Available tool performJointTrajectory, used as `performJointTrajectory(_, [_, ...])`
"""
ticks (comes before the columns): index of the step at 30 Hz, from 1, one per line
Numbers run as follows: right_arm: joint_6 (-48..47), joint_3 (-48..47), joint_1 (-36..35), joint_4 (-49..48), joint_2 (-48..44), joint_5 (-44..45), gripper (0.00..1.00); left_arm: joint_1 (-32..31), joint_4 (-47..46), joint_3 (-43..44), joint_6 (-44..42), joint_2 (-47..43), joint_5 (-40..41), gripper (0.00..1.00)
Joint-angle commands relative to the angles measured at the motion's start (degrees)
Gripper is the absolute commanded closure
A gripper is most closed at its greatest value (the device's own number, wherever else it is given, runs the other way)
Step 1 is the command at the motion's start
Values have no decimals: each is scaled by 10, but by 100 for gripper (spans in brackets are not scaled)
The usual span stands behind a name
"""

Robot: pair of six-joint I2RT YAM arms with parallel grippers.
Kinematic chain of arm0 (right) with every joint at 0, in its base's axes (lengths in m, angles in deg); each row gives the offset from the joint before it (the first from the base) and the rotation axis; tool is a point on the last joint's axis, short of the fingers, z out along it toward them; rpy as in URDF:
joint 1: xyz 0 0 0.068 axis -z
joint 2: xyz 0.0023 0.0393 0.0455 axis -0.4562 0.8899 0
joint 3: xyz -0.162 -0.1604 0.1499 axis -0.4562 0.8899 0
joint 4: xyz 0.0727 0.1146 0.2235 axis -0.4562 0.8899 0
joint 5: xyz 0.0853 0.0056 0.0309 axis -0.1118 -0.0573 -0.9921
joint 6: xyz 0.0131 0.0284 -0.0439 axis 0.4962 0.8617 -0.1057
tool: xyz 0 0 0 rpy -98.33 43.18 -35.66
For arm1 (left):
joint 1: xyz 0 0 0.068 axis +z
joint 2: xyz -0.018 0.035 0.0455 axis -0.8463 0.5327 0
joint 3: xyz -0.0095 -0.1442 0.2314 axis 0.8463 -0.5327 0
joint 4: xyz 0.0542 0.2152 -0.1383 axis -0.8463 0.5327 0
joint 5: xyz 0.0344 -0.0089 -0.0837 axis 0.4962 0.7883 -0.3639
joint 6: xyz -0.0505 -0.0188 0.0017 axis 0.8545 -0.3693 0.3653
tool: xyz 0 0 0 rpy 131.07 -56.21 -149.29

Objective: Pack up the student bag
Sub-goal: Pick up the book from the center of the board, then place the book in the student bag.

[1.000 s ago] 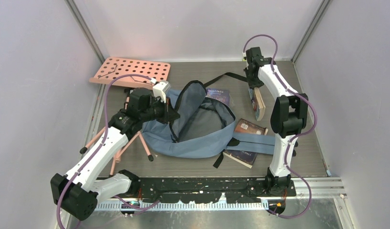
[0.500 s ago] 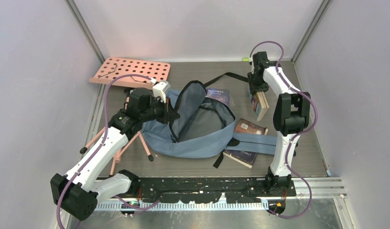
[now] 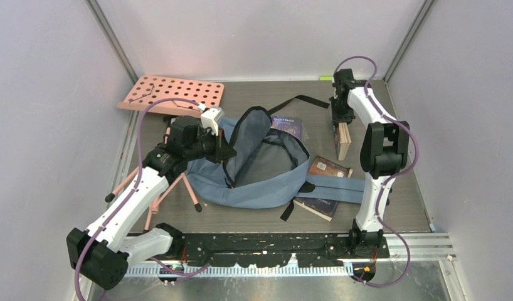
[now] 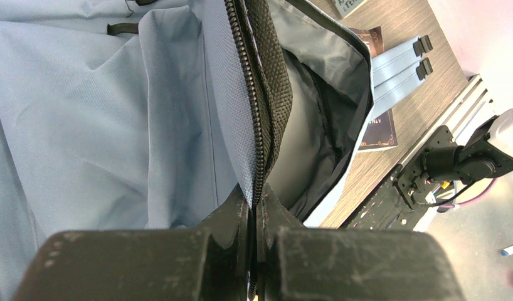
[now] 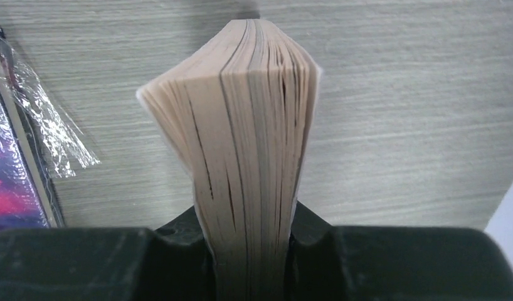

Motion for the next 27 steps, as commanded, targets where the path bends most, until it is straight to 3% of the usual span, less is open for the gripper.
performJointTrajectory(1, [60,-75,3,54,-109,43,100,6,-36,-6,-3,-22,-15,100])
performJointTrajectory(6, [146,-67,1,47,-219,-64,99,6,-47,-12,-2,-25,-30,100])
performJointTrajectory(11, [336,123,-14,-107,-347,-178,99,6,-61,-15,-2,-22,-56,100])
performJointTrajectory(13, [409,204,-34,-231,-398,-184,99,6,-59,-15,-2,-18,-58,100])
performJointTrajectory(17, [516,307,-96,-364,-452,-163,100,6,-64,-17,-1,-18,-66,100])
performJointTrajectory(27, [630,399,-253,-470,-410,-84,100,6,-75,-23,-1,-28,-73,100])
